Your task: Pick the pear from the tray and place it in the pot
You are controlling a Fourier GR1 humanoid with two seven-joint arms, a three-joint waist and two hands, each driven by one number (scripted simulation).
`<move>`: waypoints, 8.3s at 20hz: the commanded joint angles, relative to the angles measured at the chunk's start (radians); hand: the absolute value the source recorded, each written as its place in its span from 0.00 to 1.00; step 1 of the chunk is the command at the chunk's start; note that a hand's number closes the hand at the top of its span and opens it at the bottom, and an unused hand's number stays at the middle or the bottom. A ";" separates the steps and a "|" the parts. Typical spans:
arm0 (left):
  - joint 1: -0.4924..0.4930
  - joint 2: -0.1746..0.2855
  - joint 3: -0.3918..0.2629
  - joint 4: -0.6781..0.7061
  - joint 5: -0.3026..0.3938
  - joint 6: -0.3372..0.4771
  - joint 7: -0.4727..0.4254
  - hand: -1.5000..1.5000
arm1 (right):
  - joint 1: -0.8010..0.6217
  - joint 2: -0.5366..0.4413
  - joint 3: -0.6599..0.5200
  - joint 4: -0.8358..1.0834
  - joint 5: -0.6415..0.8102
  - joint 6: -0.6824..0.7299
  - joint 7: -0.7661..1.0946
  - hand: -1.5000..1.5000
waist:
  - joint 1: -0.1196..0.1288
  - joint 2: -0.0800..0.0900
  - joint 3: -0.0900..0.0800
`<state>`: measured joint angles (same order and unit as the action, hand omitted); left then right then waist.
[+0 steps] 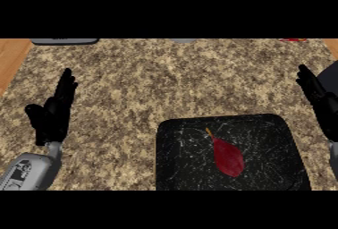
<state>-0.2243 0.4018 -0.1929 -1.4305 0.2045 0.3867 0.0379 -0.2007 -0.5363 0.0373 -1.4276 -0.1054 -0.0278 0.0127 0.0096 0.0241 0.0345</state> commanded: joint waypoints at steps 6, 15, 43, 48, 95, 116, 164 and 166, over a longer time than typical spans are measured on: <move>0.062 -0.087 -0.016 -0.061 0.020 0.009 -0.110 0.50 | -0.079 0.144 -0.169 -0.168 -0.338 0.209 -0.498 1.00 | -0.015 -0.050 -0.023; 0.143 -0.124 -0.028 -0.142 0.047 -0.038 -0.153 0.50 | 0.268 0.215 -0.208 -0.046 -0.219 0.242 -0.905 0.00 | -0.020 -0.028 -0.033; 0.236 -0.218 -0.049 -0.164 -0.056 -0.059 -0.199 0.50 | 0.341 0.060 0.156 -0.453 0.452 0.295 -0.103 0.00 | -0.008 -0.025 -0.035; 0.146 -0.186 0.042 -0.124 -0.008 -0.116 -0.144 0.50 | 0.256 0.135 0.243 -0.371 0.564 0.303 -0.025 0.00 | -0.007 -0.023 -0.035; 0.186 -0.339 0.067 -0.139 -0.189 -0.192 -0.146 0.50 | -0.272 0.454 -0.007 0.170 1.272 0.016 0.604 1.00 | 0.035 -0.014 -0.037; 0.268 -0.329 0.094 -0.188 -0.184 -0.214 -0.172 0.50 | -0.542 0.428 -0.017 0.127 1.671 0.040 1.020 1.00 | -0.006 -0.026 -0.035; 0.220 -0.334 0.159 -0.134 -0.171 -0.243 -0.160 0.50 | -0.199 0.168 -0.829 0.349 0.707 -0.376 0.089 0.00 | -0.026 -0.027 -0.032; 0.233 -0.332 0.148 -0.173 -0.172 -0.248 -0.152 0.50 | -0.199 0.099 -0.884 0.376 0.627 -0.329 0.040 0.00 | -0.016 -0.026 -0.033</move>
<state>0.0097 0.0666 -0.0468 -1.5883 0.0283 0.1426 -0.1232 -0.3997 -0.4273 -0.7606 -1.0368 0.6571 -0.3314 0.1587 -0.0048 -0.0028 0.0000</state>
